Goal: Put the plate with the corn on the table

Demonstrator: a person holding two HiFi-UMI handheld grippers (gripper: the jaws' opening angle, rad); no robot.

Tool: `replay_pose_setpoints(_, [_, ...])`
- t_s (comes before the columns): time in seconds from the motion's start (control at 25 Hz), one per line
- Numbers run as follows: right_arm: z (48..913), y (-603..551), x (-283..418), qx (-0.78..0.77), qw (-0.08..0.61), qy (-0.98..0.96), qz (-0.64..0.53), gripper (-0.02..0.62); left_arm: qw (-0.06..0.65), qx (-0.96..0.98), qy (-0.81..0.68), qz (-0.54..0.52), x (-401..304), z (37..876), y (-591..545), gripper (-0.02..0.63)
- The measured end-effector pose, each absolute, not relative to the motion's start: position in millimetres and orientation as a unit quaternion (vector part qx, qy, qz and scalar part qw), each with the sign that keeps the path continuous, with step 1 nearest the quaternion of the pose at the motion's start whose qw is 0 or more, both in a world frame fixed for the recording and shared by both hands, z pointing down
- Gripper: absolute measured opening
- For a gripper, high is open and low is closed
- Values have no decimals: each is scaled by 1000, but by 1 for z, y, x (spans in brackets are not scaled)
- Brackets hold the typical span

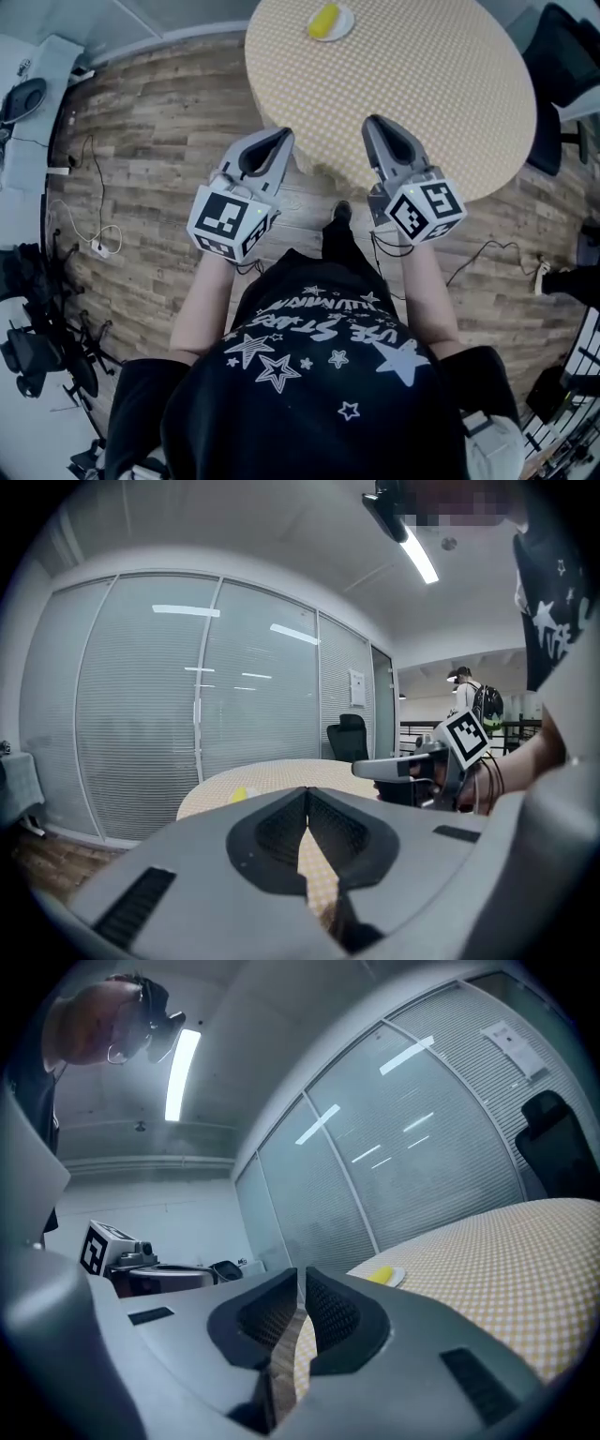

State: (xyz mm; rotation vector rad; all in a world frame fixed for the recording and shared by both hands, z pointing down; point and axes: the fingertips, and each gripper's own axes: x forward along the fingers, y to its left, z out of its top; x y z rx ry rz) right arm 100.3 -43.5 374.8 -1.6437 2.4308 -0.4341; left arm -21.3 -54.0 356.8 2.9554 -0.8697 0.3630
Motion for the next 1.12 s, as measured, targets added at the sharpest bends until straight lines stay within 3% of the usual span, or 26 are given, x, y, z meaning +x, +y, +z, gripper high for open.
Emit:
replay_pose_setpoints(0.48, [359,48,36,-578,61,807,-108,42,8,959,-266,94,-92,347,29,8])
replay_pose_setpoints(1.12, [375,103,25,-617,38,776,-124,41,36,958,-270,93,-131,370,72,8])
